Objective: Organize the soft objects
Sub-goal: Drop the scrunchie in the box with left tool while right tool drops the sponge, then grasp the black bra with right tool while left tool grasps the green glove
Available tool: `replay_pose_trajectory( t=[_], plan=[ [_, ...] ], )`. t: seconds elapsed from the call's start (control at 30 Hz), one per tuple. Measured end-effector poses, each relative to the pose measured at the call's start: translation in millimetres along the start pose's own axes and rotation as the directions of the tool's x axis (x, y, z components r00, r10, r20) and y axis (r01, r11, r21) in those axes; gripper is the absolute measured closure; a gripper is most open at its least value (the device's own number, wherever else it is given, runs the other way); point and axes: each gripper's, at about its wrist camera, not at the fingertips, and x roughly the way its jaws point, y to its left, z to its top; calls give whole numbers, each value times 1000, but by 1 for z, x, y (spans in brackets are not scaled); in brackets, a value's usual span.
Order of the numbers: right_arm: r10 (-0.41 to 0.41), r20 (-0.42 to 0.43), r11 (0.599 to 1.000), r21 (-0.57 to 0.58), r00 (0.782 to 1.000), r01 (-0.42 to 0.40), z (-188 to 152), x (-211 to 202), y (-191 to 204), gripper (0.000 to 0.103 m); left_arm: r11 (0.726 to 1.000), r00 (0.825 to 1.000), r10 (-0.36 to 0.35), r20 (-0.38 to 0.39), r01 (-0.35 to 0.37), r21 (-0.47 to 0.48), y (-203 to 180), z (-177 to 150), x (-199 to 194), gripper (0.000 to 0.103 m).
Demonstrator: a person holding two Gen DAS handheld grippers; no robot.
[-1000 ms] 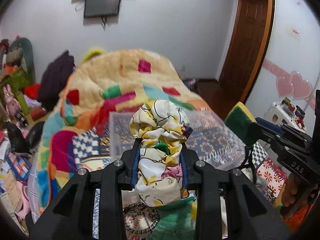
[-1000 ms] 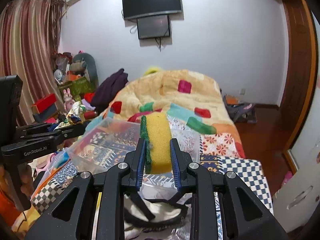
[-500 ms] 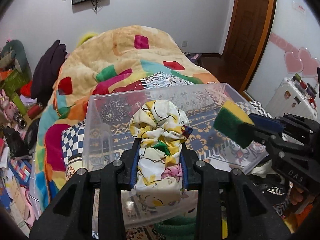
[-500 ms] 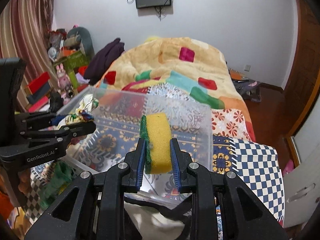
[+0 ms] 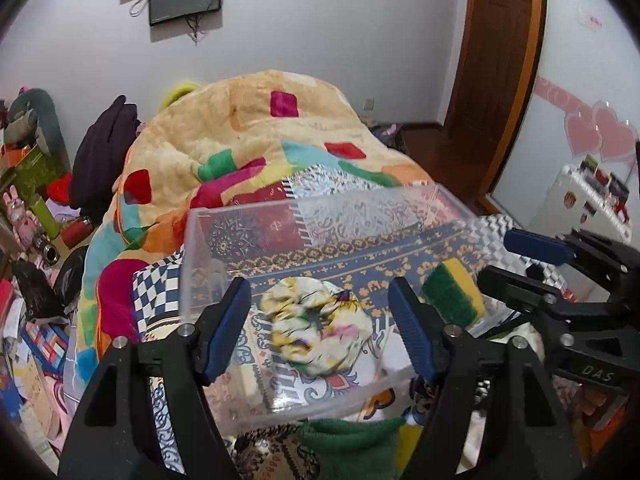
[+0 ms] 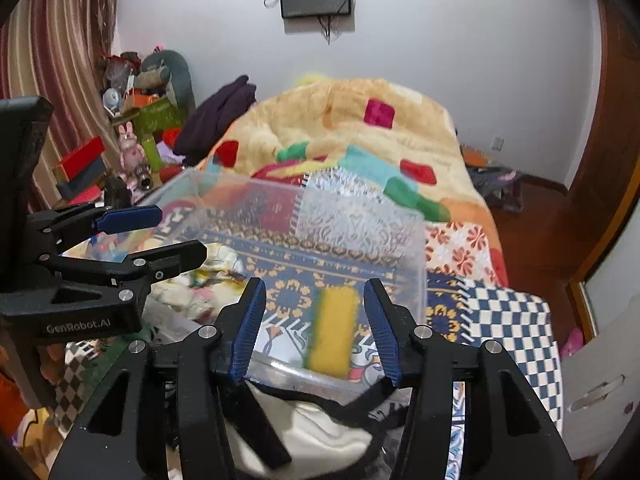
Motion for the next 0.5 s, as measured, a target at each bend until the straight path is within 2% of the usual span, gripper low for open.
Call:
replay_pose_trajectory(
  t=[0.03, 0.1, 0.17, 0.23, 0.5],
  plan=[
    [2, 14, 1000, 2, 1000, -2, 0, -7, 0, 54, 1000, 1000, -1, 17, 1, -9, 2, 0, -7, 27],
    [12, 46, 1000, 6, 999, -12, 1, -19, 2, 44, 1000, 999, 0, 49, 1, -22, 5, -1, -19, 22],
    [19, 76, 1000, 9, 997, -20, -2, -32, 5, 28, 999, 997, -2, 78, 4, -34, 7, -5, -32, 16],
    [29, 89, 1000, 5, 996, -29, -7, -39, 9, 22, 999, 995, 0, 99, 4, -39, 9, -13, -43, 13],
    [50, 10, 998, 30, 999, -50, -40, -31, 16, 18, 1000, 996, 5, 89, -6, 14, -6, -52, -61, 11]
  ],
)
